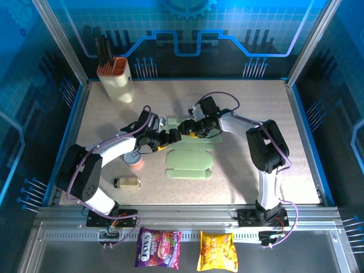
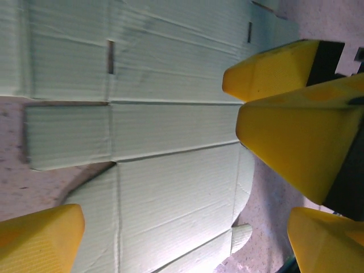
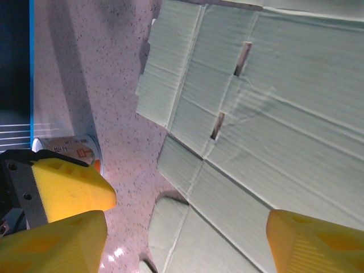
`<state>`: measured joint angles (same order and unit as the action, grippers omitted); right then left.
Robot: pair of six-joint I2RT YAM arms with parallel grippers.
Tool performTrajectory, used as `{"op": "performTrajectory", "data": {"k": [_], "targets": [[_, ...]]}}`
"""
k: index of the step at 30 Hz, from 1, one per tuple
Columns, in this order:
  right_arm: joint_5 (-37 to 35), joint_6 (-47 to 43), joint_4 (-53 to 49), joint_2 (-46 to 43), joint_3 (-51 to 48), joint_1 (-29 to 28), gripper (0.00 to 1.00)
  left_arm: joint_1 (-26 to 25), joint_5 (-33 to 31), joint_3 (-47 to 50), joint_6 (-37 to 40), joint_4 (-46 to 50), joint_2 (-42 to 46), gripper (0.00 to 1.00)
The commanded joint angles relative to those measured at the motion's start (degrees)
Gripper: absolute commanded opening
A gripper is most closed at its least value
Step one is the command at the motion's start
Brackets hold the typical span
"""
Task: Fold the paper box
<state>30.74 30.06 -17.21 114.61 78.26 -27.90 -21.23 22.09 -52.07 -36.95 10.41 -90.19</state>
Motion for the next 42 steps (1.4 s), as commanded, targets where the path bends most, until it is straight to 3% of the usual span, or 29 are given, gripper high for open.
{"op": "performTrajectory", "data": {"k": [1, 10, 22, 30, 42], "targets": [[3.3, -0.4, -3.7, 3.1, 0.4, -2.6, 0.72, 3.5, -2.0, 0.0, 0.0, -3.7, 2.4, 0.93], [3.2, -0.6, -4.0, 3.4, -3.6, -4.7, 0.64, 5.9, -1.8, 0.7, 0.5, -1.8, 3.0, 0.91], [-3.9, -6.1, -8.2, -1.9, -9.9, -5.5, 0.62, 5.9, -2.3, 6.8, -0.8, -2.7, 9.5, 0.89], [1.8, -3.1, -3.9, -4.0, -7.5, -4.8, 0.59, 5.7, 0.2, 7.8, -2.3, -4.1, 9.1, 0.88], [1.0, -2.7, -7.0, -9.0, -11.1, 0.4, 0.47, 4.0, 2.2, 8.5, -4.3, -7.5, 4.6, 0.82]]}}
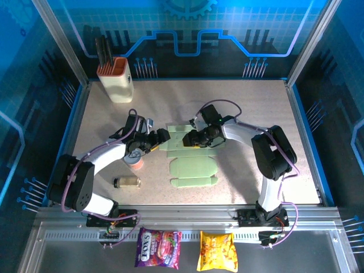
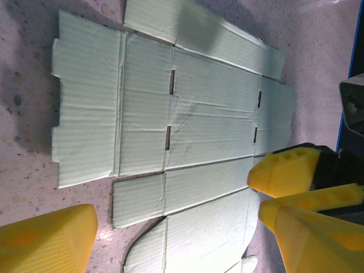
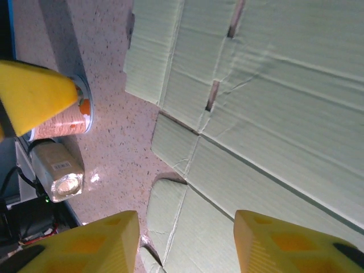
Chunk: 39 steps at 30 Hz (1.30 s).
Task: Fold the paper box
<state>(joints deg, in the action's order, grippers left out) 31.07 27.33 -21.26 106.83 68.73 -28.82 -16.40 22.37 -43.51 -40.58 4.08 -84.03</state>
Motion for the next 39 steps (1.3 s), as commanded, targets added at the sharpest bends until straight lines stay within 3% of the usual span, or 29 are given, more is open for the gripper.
{"op": "performTrajectory", "data": {"k": [1, 11, 39], "targets": [[0.9, -0.2, -3.2, -1.3, -2.0, 1.7, 0.45, -1.2, 1.9, -0.3, -0.6, -1.2, -2.2, 0.81], [0.7, -2.0, -4.5, -0.1, -3.4, 3.5, 0.34, -4.1, 2.1, -2.9, -0.6, -1.4, -7.9, 0.76], [-3.6, -4.2, -5.4, 7.5, -3.4, 4.3, 0.29, -6.5, -2.9, -7.4, 3.2, 6.6, -12.2, 0.74]]}}
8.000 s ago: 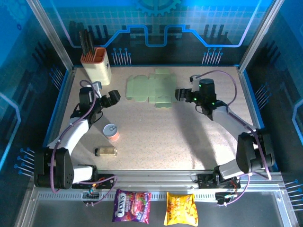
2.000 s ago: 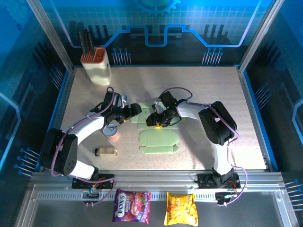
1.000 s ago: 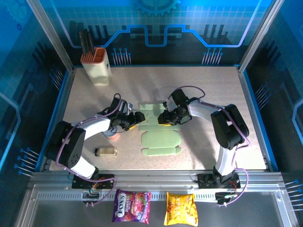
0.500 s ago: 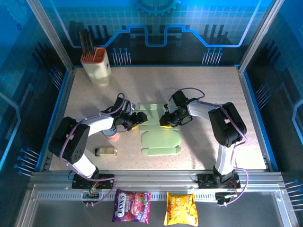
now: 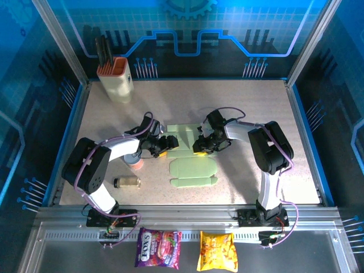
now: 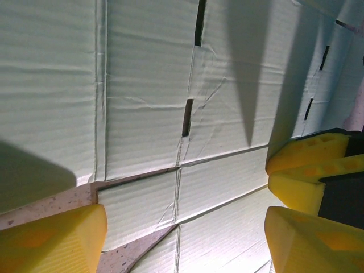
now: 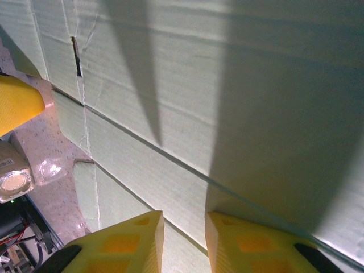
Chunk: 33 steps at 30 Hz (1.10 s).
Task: Fold the paper box
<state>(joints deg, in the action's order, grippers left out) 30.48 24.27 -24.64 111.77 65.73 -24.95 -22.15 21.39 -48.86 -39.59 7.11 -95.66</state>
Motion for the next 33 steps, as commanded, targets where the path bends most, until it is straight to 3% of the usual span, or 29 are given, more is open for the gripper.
{"op": "performTrajectory", "data": {"k": [1, 20, 33], "targets": [[-3.0, -1.1, -2.0, 2.6, -0.3, 0.4, 0.29, -1.0, -2.5, -2.4, 2.6, 4.2, -0.6, 0.74], [-3.1, -1.2, -2.1, 2.1, -0.4, 0.4, 0.29, -3.4, -7.3, -8.6, 5.5, 14.8, -3.5, 0.66], [-2.7, -1.3, -2.1, 1.9, -0.7, 0.4, 0.29, -4.0, -8.2, -8.9, 5.7, 15.8, -5.0, 0.65]]}}
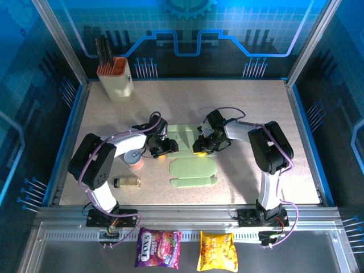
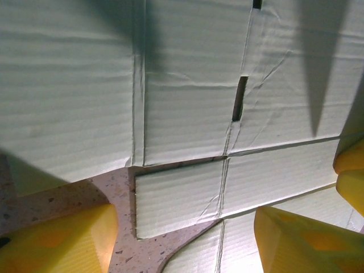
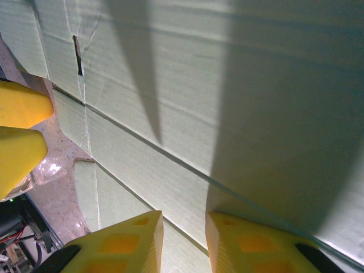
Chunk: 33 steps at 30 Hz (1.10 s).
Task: Fold the paper box
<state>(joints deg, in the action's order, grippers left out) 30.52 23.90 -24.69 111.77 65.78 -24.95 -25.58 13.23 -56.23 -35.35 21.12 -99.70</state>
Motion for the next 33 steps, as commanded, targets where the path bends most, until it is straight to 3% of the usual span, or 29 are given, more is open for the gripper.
{"op": "performTrajectory", "data": {"k": [1, 19, 33], "targets": [[-2.8, -0.8, -2.0, 2.0, -0.9, 0.3, 0.29, -0.6, 0.3, -1.5, 1.4, 1.6, -1.1, 0.64], [-2.6, -0.7, -1.5, 1.7, -1.5, 0.3, 0.29, -0.8, 1.2, -0.7, 0.8, 0.1, -1.7, 0.49], [-3.0, -0.5, -1.5, 1.1, -2.4, 0.1, 0.29, -0.6, 4.1, 0.2, -1.0, -0.7, 3.4, 0.54]]}}
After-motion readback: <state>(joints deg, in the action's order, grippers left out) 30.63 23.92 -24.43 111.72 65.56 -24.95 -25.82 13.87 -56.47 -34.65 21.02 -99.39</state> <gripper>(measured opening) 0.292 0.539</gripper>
